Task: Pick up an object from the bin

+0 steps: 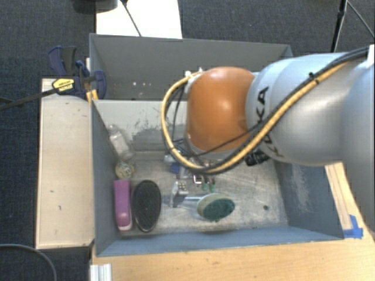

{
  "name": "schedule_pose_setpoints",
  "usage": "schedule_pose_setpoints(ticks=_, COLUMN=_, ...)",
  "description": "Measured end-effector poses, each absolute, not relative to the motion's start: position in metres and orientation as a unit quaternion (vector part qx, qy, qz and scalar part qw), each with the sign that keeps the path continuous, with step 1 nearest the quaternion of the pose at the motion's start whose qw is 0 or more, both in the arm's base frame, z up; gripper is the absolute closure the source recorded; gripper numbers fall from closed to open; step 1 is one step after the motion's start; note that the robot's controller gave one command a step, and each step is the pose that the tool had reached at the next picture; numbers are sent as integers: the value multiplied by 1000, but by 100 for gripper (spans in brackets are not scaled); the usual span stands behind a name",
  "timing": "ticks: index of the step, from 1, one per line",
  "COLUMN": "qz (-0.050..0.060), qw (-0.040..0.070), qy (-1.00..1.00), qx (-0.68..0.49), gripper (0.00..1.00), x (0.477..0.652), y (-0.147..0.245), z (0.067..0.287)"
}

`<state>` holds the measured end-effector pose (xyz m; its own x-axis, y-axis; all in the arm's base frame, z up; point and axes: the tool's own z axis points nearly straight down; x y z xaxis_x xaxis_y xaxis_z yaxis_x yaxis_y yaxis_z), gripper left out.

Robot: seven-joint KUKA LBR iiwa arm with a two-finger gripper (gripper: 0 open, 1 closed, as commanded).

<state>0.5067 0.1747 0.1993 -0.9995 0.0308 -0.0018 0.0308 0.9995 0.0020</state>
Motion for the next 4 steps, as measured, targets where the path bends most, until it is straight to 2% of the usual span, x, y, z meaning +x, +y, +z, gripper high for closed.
schedule_pose_setpoints(ticks=1, qz=-5, qw=-1, qy=997, qx=-82, gripper=0, x=534, y=209, z=75)
schedule_pose_setpoints(ticks=2, qz=-5, qw=-1, qy=997, qx=-78, gripper=100, x=533, y=207, z=76)
schedule_pose_setpoints(ticks=3, qz=1, qw=5, qy=998, qx=-64, gripper=100, x=544, y=202, z=180)
schedule_pose_setpoints(ticks=4, qz=2, qw=5, qy=998, qx=-64, gripper=100, x=549, y=218, z=250)
